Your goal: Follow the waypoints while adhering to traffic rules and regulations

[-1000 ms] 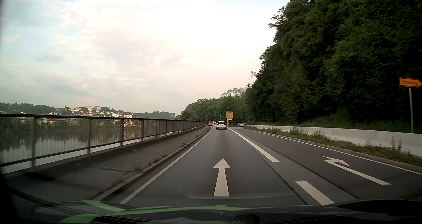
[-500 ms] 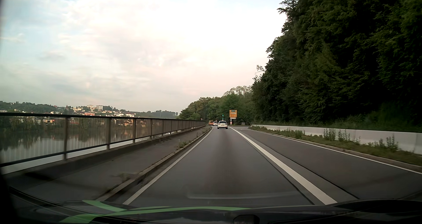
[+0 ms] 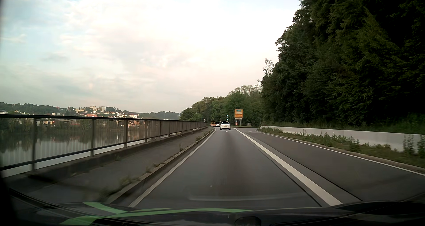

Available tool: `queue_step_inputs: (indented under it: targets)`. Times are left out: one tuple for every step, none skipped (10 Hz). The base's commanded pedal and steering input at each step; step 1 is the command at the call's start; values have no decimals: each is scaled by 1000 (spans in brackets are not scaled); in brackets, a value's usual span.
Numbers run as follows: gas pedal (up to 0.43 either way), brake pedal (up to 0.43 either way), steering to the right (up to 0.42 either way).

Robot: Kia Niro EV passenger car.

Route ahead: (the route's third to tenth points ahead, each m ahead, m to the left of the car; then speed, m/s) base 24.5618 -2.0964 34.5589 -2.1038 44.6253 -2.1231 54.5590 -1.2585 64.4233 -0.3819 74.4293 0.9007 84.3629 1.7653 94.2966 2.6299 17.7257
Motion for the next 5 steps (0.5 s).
queue_step_inputs:
  targets:
    - [67, 0, -6]
    - [67, 0, -2]
    - [67, 0, -1]
    - [67, 0, -1]
    - [67, 0, -1]
